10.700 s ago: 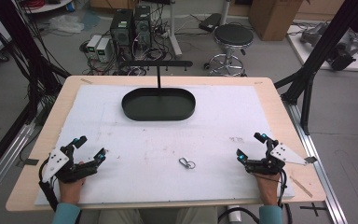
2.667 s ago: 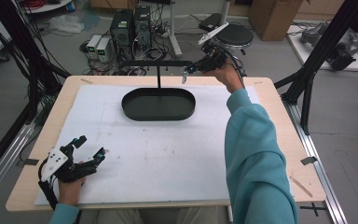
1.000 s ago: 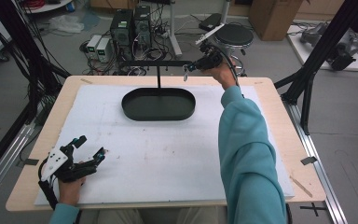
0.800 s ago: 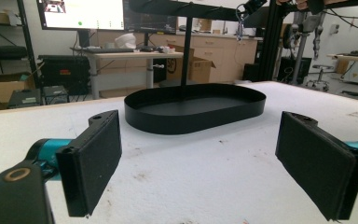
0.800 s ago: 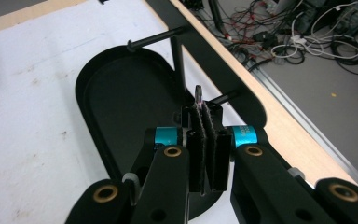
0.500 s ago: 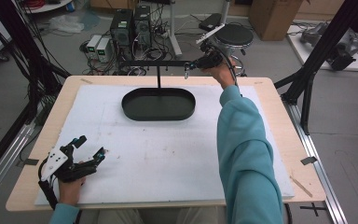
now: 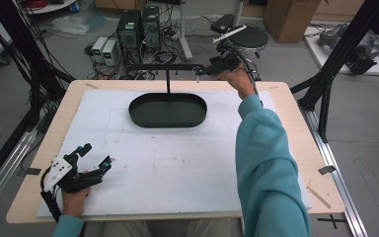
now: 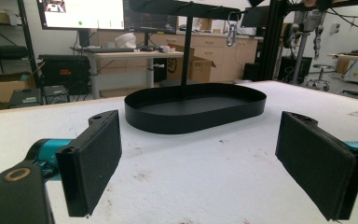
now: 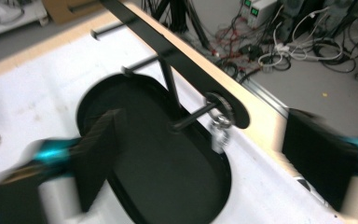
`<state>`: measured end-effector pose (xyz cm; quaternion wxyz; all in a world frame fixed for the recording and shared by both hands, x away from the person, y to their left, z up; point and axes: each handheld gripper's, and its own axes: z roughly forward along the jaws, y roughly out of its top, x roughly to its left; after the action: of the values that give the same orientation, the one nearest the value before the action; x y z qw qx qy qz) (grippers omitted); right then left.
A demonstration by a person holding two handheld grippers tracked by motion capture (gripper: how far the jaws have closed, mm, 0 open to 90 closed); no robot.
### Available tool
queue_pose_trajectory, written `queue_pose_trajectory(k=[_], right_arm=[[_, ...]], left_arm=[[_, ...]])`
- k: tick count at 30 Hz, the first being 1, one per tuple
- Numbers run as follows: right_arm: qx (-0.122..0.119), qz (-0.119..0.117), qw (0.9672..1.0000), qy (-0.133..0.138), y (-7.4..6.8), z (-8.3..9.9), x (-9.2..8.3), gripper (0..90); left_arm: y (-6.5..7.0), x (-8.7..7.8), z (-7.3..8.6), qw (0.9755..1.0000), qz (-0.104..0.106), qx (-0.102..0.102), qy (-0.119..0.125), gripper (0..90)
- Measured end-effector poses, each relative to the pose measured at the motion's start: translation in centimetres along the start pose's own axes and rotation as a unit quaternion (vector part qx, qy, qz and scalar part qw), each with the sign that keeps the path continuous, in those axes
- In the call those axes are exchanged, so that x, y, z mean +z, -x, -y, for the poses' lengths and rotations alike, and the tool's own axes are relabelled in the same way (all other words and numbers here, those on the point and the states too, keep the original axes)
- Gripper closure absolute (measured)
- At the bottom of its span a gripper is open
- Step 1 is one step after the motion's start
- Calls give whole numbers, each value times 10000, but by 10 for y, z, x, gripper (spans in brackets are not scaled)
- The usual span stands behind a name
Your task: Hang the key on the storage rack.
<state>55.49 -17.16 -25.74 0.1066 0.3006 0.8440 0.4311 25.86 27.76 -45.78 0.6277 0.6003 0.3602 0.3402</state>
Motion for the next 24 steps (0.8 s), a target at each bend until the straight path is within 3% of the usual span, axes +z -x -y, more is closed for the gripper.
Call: queue_pose_trajectory(k=[1, 2, 5, 9, 12, 15, 16, 17, 18, 19, 22, 24], right_arm=[[-31, -3, 9999, 132, -5, 2, -6, 89], [-108, 18, 9992, 382, -10, 5, -13, 18], [27, -67, 9976, 694, -20, 18, -32, 7], [-45, -99, 9952, 968, -40, 49, -68, 6], [-134, -68, 9919, 1265, -56, 80, -92, 7], [-277, -10, 9865, 1617, -72, 118, -114, 7], [-277, -10, 9865, 1617, -72, 118, -114, 7], [-309, 87, 9829, 1811, -80, 148, -124, 6], [-309, 87, 9829, 1811, -80, 148, -124, 6], [-237, 203, 9790, 2014, -86, 182, -130, 6], [-175, 435, 9726, 2278, -92, 219, -136, 7], [-166, 596, 9664, 2495, -94, 242, -137, 6]], left_arm=[[0, 0, 0, 10000, -2, 2, -15, 148], [0, 0, 0, 10000, 1, 1, -5, 148], [0, 0, 0, 10000, 3, -11, -5, 147], [0, 0, 0, 10000, 5, 24, -7, 147], [0, 0, 0, 10000, 1, 8, 2, 147], [0, 0, 0, 10000, -4, 15, 4, 146], [0, 0, 0, 10000, -4, 28, 2, 146], [0, 0, 0, 10000, -4, 39, -7, 146], [0, 0, 0, 10000, -4, 39, -7, 146], [0, 0, 0, 10000, -9, 21, 3, 146], [0, 0, 0, 10000, -6, 48, -14, 146], [0, 0, 0, 10000, -9, 48, -9, 146]])
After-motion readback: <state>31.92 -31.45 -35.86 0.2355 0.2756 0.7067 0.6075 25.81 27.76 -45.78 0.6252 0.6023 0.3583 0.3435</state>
